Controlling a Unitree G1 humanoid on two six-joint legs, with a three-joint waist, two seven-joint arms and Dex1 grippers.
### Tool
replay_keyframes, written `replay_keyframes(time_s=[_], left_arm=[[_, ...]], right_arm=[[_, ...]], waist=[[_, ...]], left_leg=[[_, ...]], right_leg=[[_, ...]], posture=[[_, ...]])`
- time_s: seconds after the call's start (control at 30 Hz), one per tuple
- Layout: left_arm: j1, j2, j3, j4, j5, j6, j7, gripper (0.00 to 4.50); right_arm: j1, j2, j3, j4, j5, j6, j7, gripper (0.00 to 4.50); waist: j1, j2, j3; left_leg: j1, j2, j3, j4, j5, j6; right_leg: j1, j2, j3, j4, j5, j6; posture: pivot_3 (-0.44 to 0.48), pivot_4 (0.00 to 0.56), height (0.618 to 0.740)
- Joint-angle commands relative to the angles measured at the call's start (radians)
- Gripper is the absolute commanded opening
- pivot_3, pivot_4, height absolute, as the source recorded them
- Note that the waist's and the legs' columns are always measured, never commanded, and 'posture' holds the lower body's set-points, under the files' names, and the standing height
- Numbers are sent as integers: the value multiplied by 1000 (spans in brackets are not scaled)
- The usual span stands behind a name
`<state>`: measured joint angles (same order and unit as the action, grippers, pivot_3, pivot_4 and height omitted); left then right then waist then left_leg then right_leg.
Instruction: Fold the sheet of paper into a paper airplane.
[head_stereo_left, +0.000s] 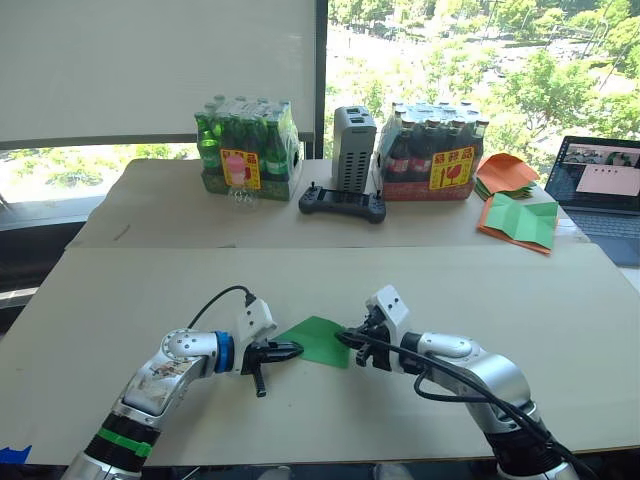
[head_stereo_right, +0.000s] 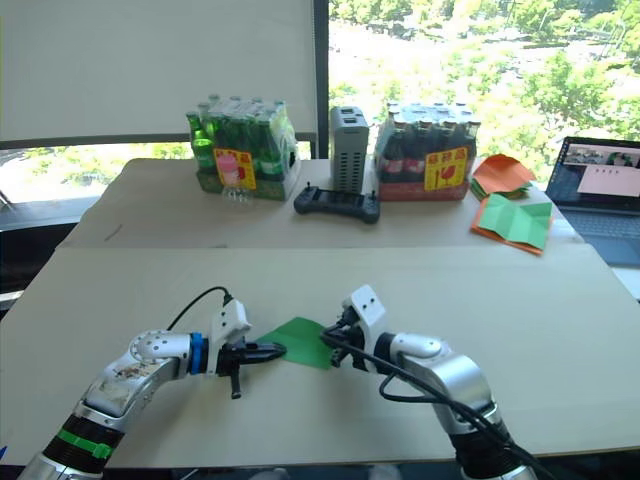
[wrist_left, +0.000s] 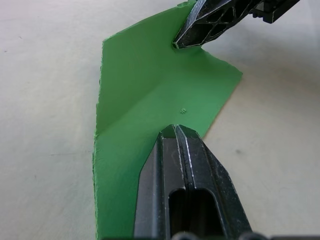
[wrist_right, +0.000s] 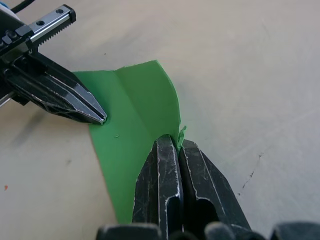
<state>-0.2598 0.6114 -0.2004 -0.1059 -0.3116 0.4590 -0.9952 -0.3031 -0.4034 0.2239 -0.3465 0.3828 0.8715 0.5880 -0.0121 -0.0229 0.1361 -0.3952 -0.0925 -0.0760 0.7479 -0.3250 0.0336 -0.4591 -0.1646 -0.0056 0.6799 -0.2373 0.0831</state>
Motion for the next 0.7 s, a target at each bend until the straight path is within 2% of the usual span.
replay_keyframes(time_s=[0.03, 0.23, 0.33, 0.43, 0.7], left_arm=[[18, 22, -14, 26, 37, 12, 6, 0], [19, 25, -12, 24, 34, 15, 6, 0], [18, 28, -12, 23, 34, 16, 6, 0], [19, 29, -11, 19, 32, 19, 7, 0], [31, 58, 28, -29, 5, 52, 10, 0]], right_arm=[[8, -34, 42, -66, -40, -119, 48, 14], [44, -128, 178, -112, -207, -399, 125, 14], [43, -150, 227, -69, -293, -471, 124, 14], [43, -156, 254, -27, -347, -483, 129, 14], [50, -123, 245, 8, -354, -403, 149, 14]], waist=[[0, 0, 0], [-1, 0, 0], [-2, 0, 0], [-1, 0, 0], [-2, 0, 0]], left_leg=[[0, 0, 0, 0, 0, 0], [0, 0, 0, 0, 0, 0], [1, 0, 0, 0, 0, 0], [1, 0, 0, 0, 0, 0], [1, 1, 0, 0, 0, 0]], right_leg=[[0, 0, 0, 0, 0, 0], [0, 0, 0, 0, 0, 0], [0, 1, 0, 0, 0, 0], [1, 1, 0, 0, 0, 0], [1, 1, 0, 0, 0, 0]], posture=[[0, 150, 678], [0, 150, 678], [0, 150, 678], [0, 150, 678], [0, 150, 678]])
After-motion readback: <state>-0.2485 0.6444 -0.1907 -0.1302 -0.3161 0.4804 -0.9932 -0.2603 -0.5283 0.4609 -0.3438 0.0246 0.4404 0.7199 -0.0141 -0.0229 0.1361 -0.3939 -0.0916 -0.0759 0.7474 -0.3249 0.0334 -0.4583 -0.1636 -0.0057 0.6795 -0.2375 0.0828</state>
